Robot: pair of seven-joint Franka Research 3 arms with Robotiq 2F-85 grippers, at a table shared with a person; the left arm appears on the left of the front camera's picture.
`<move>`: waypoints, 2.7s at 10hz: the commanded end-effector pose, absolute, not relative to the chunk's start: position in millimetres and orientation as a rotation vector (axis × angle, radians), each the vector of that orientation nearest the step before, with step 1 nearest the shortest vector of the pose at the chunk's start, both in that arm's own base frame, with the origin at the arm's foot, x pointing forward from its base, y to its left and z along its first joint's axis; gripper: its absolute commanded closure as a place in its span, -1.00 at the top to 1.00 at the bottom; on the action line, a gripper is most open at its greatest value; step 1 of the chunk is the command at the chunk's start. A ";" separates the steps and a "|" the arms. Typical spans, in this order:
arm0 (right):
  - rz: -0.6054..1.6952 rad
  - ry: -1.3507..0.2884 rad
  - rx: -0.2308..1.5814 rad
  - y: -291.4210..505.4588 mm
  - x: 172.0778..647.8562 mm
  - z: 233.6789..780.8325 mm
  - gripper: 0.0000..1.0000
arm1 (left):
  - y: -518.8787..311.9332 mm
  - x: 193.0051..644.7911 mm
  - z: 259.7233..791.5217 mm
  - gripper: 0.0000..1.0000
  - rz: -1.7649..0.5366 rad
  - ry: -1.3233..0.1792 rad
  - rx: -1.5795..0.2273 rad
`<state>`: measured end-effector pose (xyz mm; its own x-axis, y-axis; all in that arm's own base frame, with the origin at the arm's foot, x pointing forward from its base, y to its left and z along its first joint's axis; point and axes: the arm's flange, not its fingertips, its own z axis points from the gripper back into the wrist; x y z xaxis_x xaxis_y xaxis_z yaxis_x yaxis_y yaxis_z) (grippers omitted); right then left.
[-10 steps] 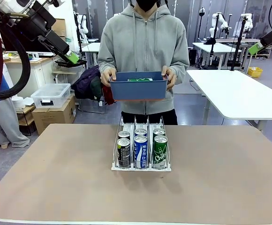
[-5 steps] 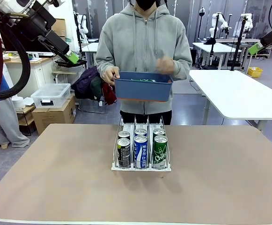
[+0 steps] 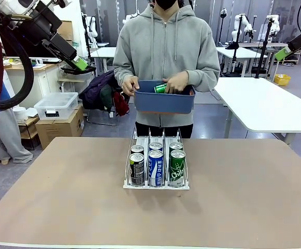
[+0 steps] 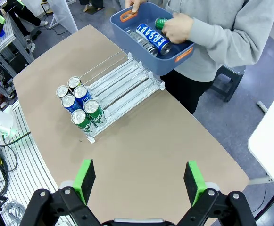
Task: Fill the beverage cans into the dispenser.
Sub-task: Pick up the Sprite handed by the human.
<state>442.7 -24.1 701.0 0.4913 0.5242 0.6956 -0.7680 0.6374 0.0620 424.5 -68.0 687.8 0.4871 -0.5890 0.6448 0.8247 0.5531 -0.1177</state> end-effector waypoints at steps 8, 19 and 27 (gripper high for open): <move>0.813 -0.691 0.396 -22.4 440.6 701.0 1.00 | -66.6 424.3 689.6 1.00 -0.896 -0.574 -0.451; 0.813 -0.691 0.396 -22.4 440.6 701.0 1.00 | -66.6 424.3 689.6 1.00 -0.896 -0.574 -0.451; 0.887 -0.664 0.427 6.5 488.7 681.7 1.00 | -66.6 424.3 689.6 1.00 -0.896 -0.574 -0.451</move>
<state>481.0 8.4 679.8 0.4871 0.5706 0.6612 -0.8006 0.5942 0.0770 424.7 -67.8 688.1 0.4870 -0.5889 0.6450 0.8247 0.5531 -0.1178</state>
